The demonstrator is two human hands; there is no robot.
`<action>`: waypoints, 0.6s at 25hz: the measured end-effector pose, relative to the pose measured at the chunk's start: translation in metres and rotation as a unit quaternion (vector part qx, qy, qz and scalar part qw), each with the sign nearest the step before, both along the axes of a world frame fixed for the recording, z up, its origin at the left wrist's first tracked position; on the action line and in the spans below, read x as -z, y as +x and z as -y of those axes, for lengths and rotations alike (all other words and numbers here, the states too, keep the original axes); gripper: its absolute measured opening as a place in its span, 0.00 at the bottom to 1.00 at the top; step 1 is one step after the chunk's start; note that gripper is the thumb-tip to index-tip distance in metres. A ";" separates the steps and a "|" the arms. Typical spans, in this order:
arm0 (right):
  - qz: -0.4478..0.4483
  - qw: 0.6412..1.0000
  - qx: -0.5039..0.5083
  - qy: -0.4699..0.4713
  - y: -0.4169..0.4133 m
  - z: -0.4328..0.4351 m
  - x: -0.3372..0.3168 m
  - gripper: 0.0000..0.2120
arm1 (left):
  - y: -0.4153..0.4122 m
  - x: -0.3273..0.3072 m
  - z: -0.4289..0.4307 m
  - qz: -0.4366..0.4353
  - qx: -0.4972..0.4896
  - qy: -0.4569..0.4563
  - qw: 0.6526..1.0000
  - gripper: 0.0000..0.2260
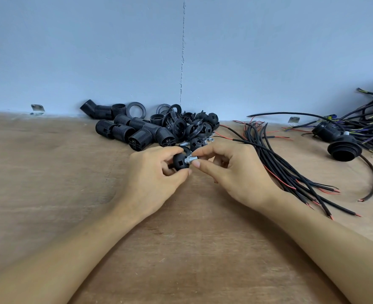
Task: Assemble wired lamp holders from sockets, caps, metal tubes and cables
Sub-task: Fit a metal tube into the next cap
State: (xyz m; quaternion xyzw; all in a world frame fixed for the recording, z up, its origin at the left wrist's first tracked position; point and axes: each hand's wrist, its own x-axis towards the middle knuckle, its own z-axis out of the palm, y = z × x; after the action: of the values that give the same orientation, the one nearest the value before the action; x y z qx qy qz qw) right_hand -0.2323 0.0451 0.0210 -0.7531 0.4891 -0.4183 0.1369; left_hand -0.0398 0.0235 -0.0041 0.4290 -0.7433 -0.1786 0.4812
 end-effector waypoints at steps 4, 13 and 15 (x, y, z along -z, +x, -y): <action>-0.014 1.000 0.008 -0.012 -0.001 0.001 -0.001 0.02 | -0.002 -0.001 -0.001 0.009 -0.006 -0.002 1.000 0.15; 0.061 0.997 -0.022 0.037 -0.001 0.000 -0.001 0.05 | -0.001 -0.004 -0.001 -0.015 -0.008 0.027 0.999 0.13; 0.069 0.996 -0.026 0.046 -0.001 0.000 -0.001 0.05 | -0.001 -0.005 -0.003 -0.034 0.009 0.053 0.998 0.13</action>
State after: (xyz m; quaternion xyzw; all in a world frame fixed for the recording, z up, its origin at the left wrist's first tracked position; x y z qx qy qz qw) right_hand -0.2337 0.0446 0.0216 -0.7278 0.4773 -0.4425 0.2160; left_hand -0.0405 0.0260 0.0008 0.4404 -0.7200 -0.2366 0.4813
